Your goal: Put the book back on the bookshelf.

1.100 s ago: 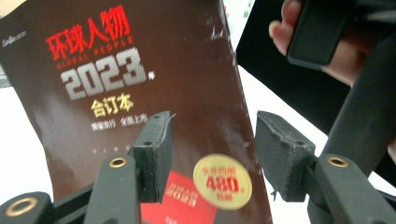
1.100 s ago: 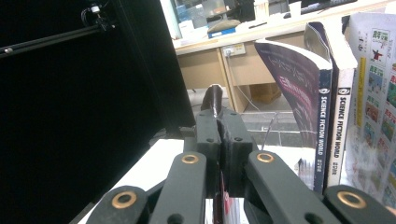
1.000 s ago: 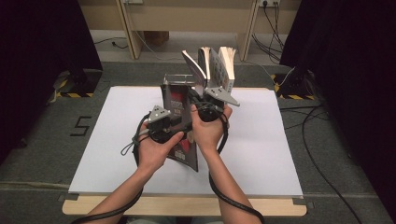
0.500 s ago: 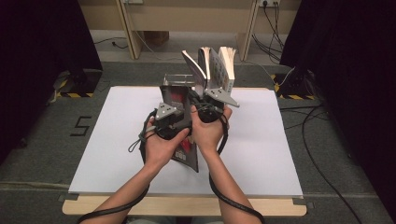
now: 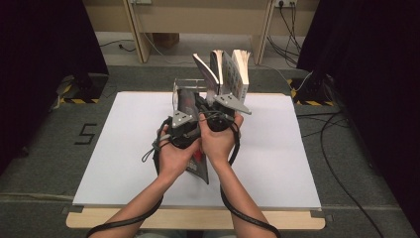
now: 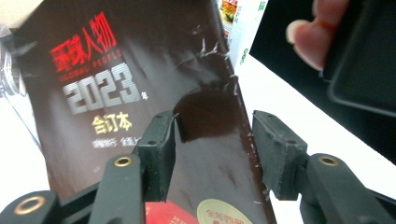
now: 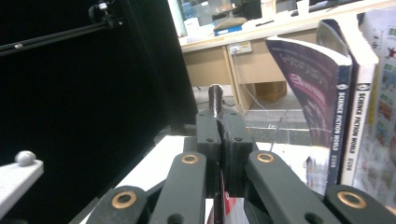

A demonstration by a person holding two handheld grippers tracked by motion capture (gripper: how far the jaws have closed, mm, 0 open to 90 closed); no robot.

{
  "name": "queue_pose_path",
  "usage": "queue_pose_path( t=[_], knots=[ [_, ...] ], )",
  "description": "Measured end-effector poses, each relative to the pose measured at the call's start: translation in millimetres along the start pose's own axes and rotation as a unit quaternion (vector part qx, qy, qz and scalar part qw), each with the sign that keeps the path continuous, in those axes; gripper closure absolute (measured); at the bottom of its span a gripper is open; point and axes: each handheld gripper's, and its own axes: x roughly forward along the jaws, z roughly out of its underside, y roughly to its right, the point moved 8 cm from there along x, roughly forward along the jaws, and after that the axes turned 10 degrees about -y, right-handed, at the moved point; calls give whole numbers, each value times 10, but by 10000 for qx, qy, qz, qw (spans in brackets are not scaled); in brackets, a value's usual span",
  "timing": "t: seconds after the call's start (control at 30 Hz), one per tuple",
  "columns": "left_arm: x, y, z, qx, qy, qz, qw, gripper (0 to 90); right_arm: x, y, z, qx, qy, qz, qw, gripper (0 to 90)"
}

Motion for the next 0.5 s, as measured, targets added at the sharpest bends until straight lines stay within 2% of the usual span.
queue_pose_path(
  t=[0.1,0.17,0.27,0.5],
  knots=[
    [-23,-5,23,5,-13,-15,10000,592,7,-23,12,-4,-40,-56,10000,880],
    [-63,-20,62,-117,18,48,9999,635,21,-57,32,5,-105,-150,9998,880],
    [-108,-39,90,-204,108,30,9997,689,30,-92,43,15,-145,-236,9996,879],
    [-149,-80,115,-283,150,-5,9995,780,63,-120,46,-13,-184,-271,9995,877]
  ],
)
